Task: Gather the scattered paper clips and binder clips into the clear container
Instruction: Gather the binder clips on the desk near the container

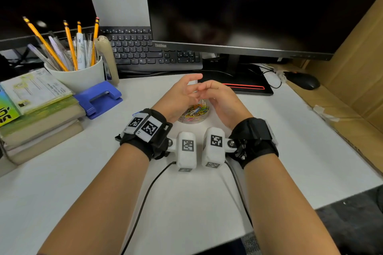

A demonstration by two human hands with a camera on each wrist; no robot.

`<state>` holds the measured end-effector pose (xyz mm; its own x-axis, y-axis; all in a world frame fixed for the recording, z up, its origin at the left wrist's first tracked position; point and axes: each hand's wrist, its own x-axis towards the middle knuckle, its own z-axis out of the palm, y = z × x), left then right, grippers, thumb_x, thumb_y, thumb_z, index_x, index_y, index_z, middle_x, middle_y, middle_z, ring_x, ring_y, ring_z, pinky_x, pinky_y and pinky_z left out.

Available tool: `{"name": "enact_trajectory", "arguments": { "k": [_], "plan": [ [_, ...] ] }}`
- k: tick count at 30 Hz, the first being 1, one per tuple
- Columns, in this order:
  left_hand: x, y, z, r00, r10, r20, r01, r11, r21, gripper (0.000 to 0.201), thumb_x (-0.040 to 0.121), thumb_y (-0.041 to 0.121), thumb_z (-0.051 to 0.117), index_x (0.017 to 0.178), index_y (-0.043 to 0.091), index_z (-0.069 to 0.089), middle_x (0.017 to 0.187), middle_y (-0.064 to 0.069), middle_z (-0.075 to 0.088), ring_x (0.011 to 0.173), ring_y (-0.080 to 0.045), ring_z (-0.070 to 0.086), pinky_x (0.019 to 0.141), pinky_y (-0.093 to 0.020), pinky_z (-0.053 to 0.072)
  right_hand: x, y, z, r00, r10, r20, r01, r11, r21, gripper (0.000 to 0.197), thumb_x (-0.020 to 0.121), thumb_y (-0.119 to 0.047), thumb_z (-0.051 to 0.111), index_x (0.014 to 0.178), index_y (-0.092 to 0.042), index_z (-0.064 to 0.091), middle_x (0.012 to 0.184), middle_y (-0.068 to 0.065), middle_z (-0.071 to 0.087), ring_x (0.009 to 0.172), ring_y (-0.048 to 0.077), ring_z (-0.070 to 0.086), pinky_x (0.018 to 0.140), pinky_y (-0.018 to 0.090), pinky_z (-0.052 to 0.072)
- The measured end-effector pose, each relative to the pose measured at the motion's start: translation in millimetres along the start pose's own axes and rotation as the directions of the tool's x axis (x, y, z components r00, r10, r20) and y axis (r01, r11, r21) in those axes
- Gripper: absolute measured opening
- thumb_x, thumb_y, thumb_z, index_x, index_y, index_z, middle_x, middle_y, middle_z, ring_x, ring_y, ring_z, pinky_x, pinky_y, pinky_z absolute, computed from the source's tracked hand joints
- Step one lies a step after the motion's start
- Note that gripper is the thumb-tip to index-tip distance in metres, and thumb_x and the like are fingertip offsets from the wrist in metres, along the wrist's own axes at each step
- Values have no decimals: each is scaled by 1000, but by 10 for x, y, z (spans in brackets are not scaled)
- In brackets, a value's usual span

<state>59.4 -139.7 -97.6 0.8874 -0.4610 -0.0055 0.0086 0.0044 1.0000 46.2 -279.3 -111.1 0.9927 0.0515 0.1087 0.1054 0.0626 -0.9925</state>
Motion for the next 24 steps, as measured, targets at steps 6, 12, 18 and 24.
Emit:
{"name": "enact_trajectory", "arguments": {
  "k": [6, 12, 18, 24],
  "plan": [
    [1, 18, -6, 998, -23, -54, 23, 1000, 4, 64, 87, -18, 41, 142, 15, 34, 142, -10, 49, 127, -24, 53, 95, -30, 46, 26, 49, -62, 997, -1, -82, -4, 998, -64, 30, 75, 5, 49, 71, -14, 72, 83, 0, 68, 96, 17, 58, 93, 34, 43],
    [-40, 108, -111, 982, 37, -187, -3, 983, 183, 51, 85, -17, 40, 128, 8, 55, 134, -9, 56, 128, -17, 51, 99, -26, 42, 19, 33, -115, 990, 69, -124, -95, 970, -223, 24, 78, -2, 58, 77, -20, 74, 92, 0, 67, 94, 17, 58, 87, 33, 46],
    [-67, 73, -247, 978, 11, -206, 89, 879, 469, 32, 84, 3, 63, 113, 16, 67, 131, -3, 57, 131, -13, 43, 98, -25, 37, -57, -18, -65, 988, 131, 76, -94, 925, -369, 15, 81, -11, 70, 92, -19, 76, 112, -16, 58, 104, -7, 50, 87, 14, 35],
    [-120, 104, -217, 988, -129, -85, 154, 848, 507, 59, 74, 9, 75, 127, 26, 55, 137, 0, 47, 119, -11, 42, 95, -29, 42, -52, -4, -73, 987, 123, 107, -82, 942, -327, 14, 81, -8, 68, 90, -16, 76, 111, -10, 61, 106, -12, 52, 88, 9, 38]
  ]
}}
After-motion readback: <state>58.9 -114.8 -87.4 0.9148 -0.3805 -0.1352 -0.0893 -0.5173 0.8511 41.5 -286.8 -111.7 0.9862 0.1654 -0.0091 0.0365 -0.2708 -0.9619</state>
